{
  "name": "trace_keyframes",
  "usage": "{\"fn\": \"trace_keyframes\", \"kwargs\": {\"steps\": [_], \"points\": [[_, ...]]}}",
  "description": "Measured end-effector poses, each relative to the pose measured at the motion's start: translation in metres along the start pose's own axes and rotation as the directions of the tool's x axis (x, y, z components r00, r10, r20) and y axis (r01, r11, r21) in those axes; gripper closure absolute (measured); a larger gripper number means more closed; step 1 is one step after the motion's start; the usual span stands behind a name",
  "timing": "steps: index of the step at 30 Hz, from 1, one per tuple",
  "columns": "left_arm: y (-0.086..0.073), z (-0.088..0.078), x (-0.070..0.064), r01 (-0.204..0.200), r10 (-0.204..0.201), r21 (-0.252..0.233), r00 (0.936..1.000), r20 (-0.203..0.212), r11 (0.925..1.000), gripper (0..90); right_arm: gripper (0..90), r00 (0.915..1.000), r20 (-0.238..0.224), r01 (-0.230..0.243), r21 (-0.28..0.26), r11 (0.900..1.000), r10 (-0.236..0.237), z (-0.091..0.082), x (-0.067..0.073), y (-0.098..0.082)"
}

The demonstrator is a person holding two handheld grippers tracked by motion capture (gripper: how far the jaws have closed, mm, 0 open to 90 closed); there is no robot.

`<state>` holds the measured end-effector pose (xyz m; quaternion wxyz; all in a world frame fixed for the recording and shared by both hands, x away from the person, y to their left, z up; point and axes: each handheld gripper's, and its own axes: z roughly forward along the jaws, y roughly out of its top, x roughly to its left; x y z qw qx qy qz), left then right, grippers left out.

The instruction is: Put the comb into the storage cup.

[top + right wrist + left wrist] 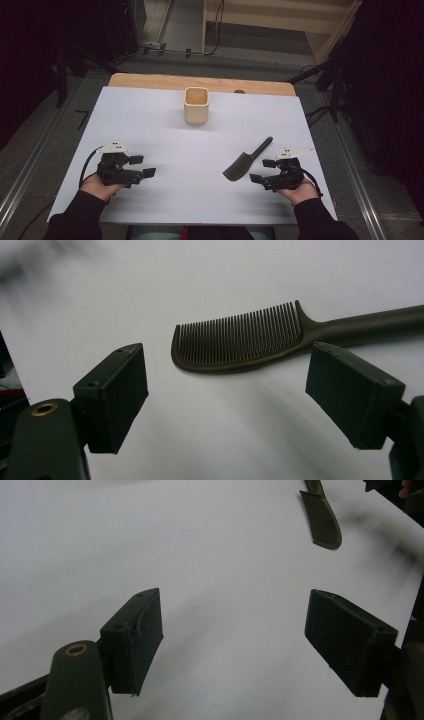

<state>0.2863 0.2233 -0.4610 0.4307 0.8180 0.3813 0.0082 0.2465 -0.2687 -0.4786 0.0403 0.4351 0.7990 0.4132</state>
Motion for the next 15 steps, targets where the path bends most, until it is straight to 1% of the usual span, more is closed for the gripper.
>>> {"fn": "trace_keyframes", "kwargs": {"steps": [13,15], "points": [[0.0012,0.0018,-0.0005,-0.003,0.003,0.008,1.0000,0.000,1.0000,23.7,15.1,1.0000,-0.007,-0.002,0.001,1.000,0.002,0.0002,-0.0005,-0.0007],[0.0016,0.0021,-0.0007,-0.006,0.006,0.007,1.0000,0.002,1.0000,23.7,15.1,1.0000,-0.007,-0.002,0.009,1.000,0.002,0.0003,-0.0001,-0.0014]]}}
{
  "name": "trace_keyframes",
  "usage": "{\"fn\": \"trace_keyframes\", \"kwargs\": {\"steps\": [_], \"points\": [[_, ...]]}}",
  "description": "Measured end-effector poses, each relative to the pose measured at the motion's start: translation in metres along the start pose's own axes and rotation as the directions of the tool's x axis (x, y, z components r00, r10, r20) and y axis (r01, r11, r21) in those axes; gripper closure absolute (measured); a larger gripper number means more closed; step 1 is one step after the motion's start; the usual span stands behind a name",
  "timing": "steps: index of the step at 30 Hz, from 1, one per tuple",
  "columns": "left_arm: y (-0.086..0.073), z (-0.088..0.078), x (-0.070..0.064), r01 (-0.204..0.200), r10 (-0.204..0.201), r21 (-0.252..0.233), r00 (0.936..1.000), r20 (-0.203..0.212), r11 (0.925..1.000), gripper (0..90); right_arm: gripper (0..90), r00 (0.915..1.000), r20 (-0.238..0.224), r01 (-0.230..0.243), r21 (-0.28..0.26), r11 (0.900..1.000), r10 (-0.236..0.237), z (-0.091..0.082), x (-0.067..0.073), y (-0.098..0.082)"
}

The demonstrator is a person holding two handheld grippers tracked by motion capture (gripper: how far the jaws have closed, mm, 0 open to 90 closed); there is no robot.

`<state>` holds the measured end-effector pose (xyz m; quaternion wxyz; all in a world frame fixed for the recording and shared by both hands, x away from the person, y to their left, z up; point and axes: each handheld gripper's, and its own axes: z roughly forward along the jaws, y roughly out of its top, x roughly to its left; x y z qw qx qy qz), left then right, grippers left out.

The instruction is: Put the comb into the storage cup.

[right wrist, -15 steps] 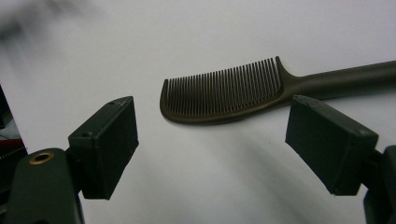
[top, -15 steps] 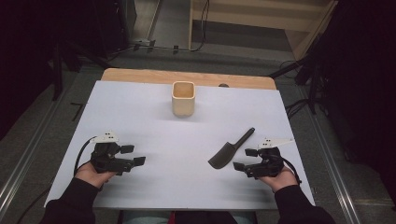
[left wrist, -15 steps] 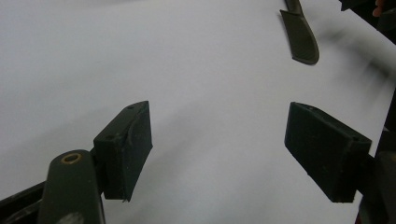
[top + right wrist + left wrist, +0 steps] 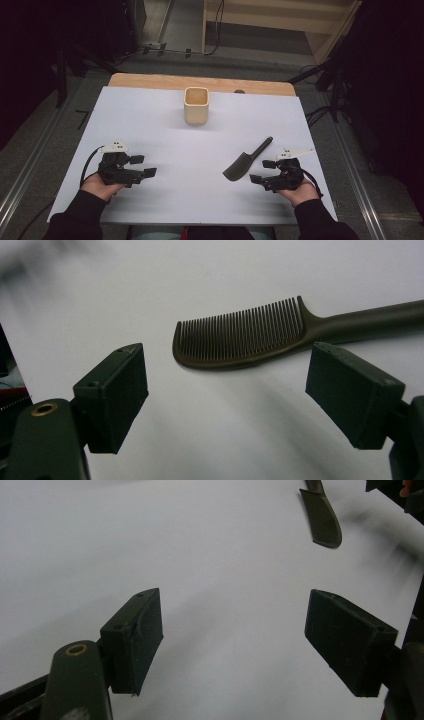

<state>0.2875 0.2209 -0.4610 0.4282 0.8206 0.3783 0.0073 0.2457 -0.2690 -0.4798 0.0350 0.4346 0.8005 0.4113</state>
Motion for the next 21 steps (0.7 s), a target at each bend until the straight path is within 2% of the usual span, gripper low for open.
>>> {"fn": "trace_keyframes", "kwargs": {"steps": [4,21], "points": [[0.0000,-0.0006,-0.0001,0.005,-0.005,-0.001,1.0000,-0.003,1.0000,23.8,15.2,0.9999,-0.014,0.001,-0.014,1.000,-0.001,-0.0005,0.0003,0.0005],[-0.0004,-0.0010,0.0009,0.003,-0.003,0.004,0.9999,-0.010,1.0000,23.8,15.1,1.0000,-0.009,-0.002,-0.003,1.000,0.002,0.0003,0.0004,0.0003]]}}
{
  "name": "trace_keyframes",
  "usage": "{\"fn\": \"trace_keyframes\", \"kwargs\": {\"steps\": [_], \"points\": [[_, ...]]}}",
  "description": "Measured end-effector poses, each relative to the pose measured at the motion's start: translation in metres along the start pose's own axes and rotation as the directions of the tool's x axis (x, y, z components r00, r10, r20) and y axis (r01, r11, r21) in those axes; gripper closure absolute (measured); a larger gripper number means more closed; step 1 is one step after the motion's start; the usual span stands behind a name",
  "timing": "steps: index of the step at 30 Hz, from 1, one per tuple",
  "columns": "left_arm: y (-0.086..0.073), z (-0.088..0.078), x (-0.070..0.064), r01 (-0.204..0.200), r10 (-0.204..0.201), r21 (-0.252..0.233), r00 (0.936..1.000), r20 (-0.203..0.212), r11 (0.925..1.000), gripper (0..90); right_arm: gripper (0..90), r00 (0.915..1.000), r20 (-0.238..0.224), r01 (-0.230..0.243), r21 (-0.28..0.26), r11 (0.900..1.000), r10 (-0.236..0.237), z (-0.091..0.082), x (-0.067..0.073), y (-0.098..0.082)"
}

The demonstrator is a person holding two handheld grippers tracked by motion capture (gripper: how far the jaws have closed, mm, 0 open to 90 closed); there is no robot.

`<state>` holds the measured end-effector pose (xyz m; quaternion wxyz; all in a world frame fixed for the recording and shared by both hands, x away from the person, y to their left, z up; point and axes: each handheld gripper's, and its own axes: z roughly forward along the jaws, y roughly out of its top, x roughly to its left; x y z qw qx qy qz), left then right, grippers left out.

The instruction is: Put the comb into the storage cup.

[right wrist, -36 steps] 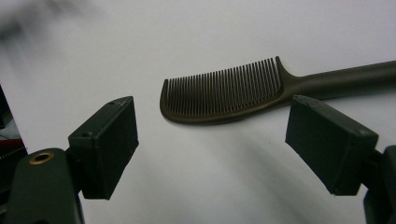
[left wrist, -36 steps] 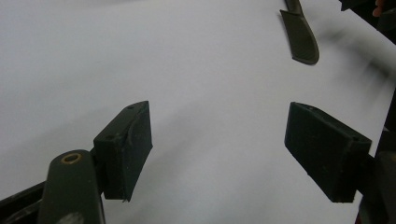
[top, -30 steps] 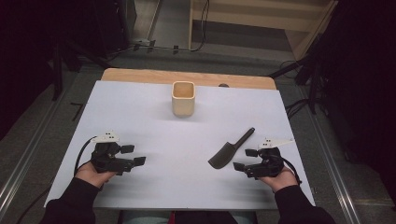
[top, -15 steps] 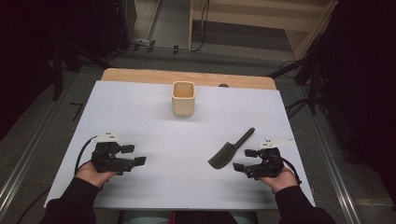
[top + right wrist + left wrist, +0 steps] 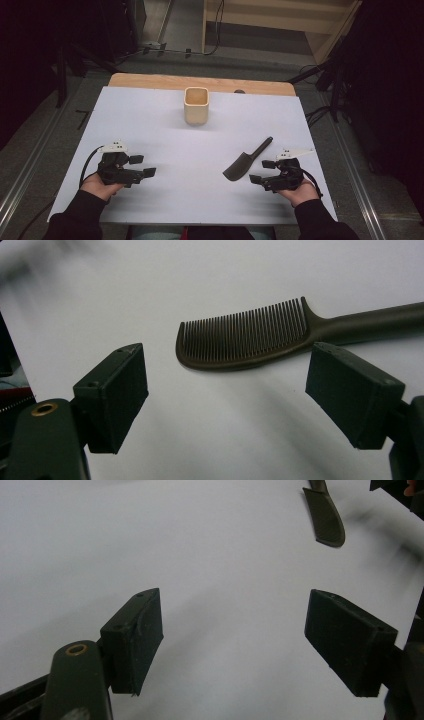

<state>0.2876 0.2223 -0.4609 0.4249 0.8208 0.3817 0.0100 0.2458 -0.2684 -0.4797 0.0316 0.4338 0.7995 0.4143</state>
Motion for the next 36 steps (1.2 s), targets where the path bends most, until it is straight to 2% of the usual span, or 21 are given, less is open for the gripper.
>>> {"fn": "trace_keyframes", "kwargs": {"steps": [33,36], "points": [[0.0000,0.0012,-0.0010,-0.006,0.006,0.007,1.0000,0.004,1.0000,23.8,15.2,1.0000,-0.001,-0.002,0.004,1.000,0.002,0.0010,-0.0014,0.0001],[0.0001,0.0015,-0.0008,-0.005,0.005,0.009,1.0000,0.004,0.9999,23.8,15.2,1.0000,-0.001,-0.009,-0.009,1.000,0.009,-0.0024,-0.0040,0.0062]]}}
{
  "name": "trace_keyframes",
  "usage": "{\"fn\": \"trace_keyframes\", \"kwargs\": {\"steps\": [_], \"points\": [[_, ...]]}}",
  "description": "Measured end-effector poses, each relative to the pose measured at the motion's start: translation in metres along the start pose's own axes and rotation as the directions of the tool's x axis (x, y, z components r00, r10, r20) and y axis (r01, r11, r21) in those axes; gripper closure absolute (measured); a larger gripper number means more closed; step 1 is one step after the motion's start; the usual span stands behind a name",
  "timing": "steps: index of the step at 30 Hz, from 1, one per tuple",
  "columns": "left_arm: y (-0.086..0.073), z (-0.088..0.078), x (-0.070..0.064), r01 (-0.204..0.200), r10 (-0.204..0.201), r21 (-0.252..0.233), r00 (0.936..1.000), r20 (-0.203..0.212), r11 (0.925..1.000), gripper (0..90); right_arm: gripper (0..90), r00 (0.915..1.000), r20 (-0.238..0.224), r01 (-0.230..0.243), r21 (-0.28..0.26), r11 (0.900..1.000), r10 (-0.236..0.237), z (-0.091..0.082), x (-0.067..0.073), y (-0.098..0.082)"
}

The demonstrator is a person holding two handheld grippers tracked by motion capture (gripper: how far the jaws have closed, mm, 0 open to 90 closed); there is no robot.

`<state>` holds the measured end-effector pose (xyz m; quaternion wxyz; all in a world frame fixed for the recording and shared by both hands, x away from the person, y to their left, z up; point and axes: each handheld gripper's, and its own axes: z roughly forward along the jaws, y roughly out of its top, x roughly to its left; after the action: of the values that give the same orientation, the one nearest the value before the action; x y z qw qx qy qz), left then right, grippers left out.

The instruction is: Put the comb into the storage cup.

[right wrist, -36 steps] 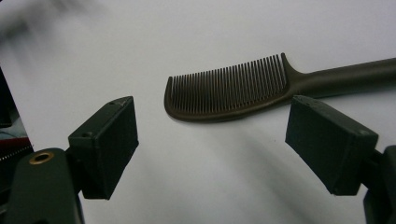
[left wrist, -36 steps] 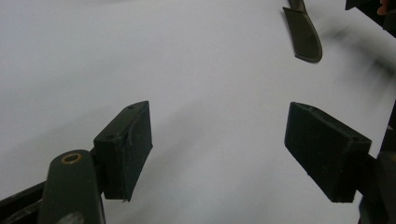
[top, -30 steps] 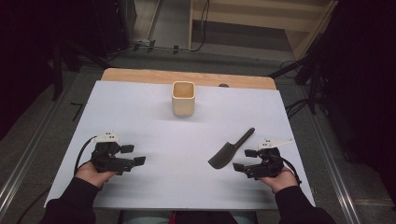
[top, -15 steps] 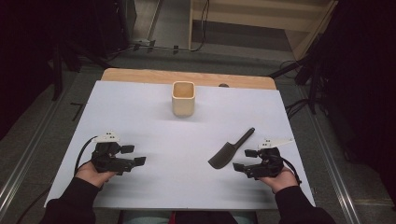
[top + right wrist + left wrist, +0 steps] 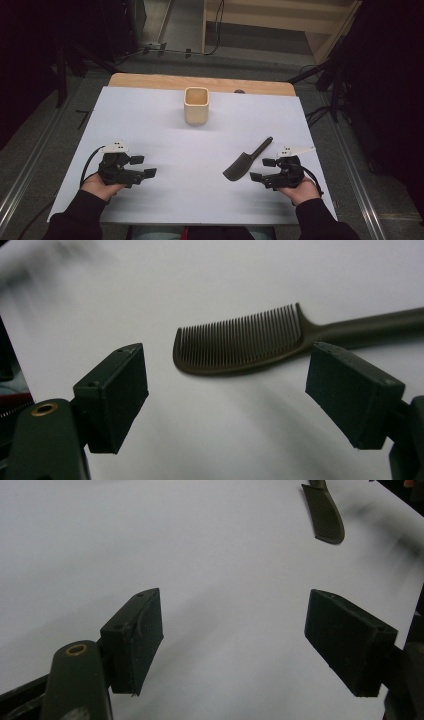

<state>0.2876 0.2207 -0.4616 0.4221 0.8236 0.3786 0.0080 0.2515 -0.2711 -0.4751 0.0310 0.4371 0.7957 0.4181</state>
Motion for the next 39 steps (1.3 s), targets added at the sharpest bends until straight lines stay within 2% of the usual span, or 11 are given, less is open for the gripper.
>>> {"fn": "trace_keyframes", "kwargs": {"steps": [4,15,39], "points": [[0.000,0.000,0.000,0.001,-0.001,0.001,1.0000,-0.001,1.0000,23.8,15.2,0.9998,0.019,-0.003,-0.026,1.000,0.003,-0.004,-0.003,0.008],[0.000,0.001,0.000,0.001,-0.001,0.005,1.0000,0.000,1.0000,23.8,15.1,0.9947,0.097,-0.029,-0.035,0.999,0.033,-0.008,-0.013,0.025],[0.000,0.001,0.000,0.002,-0.002,0.003,1.0000,0.002,1.0000,23.8,17.1,0.9887,0.139,-0.050,-0.054,0.997,0.057,-0.007,-0.037,0.045]]}}
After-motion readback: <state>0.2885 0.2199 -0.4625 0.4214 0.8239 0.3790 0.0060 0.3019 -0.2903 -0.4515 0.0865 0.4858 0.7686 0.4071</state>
